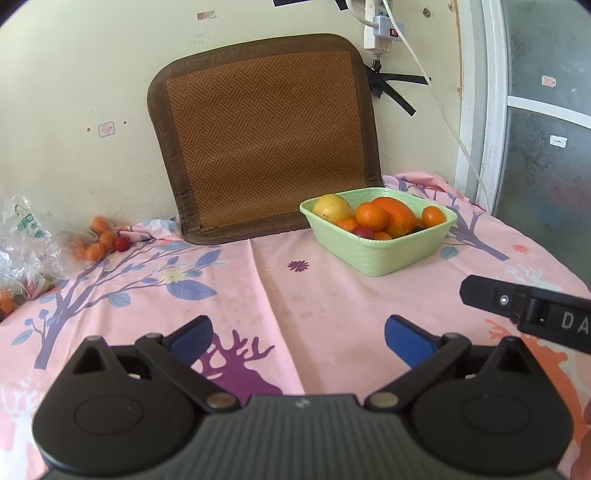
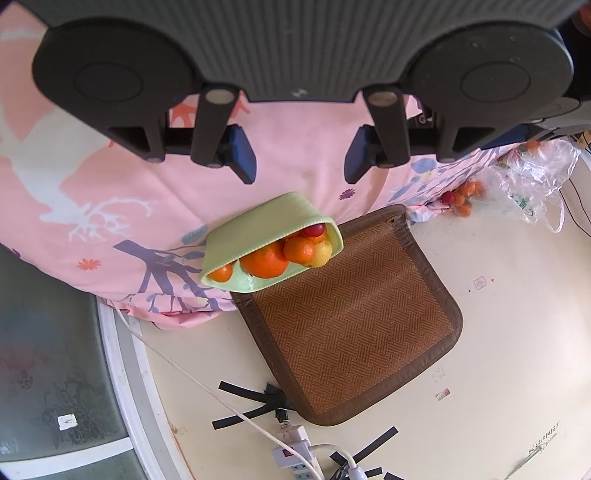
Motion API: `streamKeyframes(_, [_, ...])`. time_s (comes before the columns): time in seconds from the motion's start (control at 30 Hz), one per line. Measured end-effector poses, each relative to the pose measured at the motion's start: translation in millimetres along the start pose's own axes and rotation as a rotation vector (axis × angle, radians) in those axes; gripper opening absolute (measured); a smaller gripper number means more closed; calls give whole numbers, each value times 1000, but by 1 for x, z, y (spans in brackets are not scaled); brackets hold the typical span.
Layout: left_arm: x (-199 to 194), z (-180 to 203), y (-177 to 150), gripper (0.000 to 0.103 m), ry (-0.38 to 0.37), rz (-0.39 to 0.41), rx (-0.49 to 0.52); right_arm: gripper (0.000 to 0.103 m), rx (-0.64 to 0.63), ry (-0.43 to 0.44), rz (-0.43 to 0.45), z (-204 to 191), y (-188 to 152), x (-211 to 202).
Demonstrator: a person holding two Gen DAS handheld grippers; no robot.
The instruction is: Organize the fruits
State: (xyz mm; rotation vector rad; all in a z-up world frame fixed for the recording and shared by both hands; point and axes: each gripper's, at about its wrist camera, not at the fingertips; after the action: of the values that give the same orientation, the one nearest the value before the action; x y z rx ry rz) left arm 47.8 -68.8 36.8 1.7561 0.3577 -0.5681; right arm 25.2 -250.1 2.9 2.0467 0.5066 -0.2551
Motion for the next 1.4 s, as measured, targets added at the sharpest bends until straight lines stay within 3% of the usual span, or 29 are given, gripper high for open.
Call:
streamKeyframes(0.23, [5,-3,-2,103,11,-25,-5,57,28,-13,-11,5,-1,2])
streamKeyframes(0.43, [10,-4,-4,103,33,-65,-6,66,62,-27,-22,10,-1,5])
streamKeyframes(0.6, [13,-4,-7,103,68,-76,5,68,83,-38,-19,11,-1,5])
streamKeyframes(0.73, [13,-5,-7,103,80,-81,6,76,98,-46,-16,12,-2,5])
streamKeyframes(1.1, [15,-8,-7,103,88,-86,-1,79,106,-59,4,13,-2,5])
streamKeyframes(1.4, [15,-8,-9,103,89,-83,12,89,163,-86,28,20,-3,4])
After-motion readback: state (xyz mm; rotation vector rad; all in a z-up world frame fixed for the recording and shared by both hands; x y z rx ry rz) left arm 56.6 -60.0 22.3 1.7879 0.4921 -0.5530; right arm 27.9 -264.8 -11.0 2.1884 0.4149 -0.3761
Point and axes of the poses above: each gripper's, at about its wrist camera, not at the fingertips, and x roughly the way its jaws point, z to its right, y to its top, and after that the axes turned 8 degrees about x, right-handed
